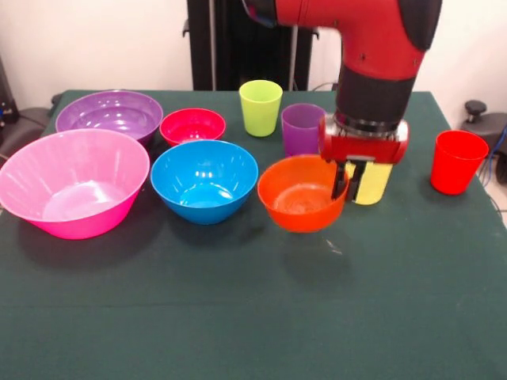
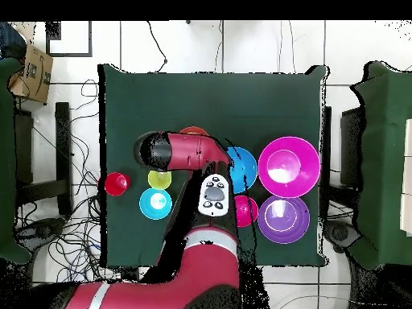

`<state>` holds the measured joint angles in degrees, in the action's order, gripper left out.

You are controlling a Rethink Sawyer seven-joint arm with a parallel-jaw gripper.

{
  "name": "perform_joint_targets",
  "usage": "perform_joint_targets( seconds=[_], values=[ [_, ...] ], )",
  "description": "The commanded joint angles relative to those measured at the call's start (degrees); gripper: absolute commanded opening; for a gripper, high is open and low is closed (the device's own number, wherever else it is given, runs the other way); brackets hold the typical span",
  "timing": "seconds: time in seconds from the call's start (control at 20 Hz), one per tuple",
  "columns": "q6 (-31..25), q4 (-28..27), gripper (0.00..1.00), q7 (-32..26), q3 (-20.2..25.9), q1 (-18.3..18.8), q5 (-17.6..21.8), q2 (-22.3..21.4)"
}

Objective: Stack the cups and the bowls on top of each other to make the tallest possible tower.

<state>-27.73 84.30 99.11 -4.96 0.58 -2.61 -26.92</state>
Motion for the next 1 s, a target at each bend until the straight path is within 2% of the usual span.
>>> perform_joint_targets(
  seconds=[0.05,0.4,1.0],
  values=[
    [-11.3,-0.6,0.0,3.0,2.7,0.5,0.7,-5.2],
    [-15.3,-0.3,0.0,3.5,1.8,-0.2,1.2,-7.9],
    [-11.6,8.4,0.0,0.3,0.4,3.8,4.4,-11.9]
  ],
)
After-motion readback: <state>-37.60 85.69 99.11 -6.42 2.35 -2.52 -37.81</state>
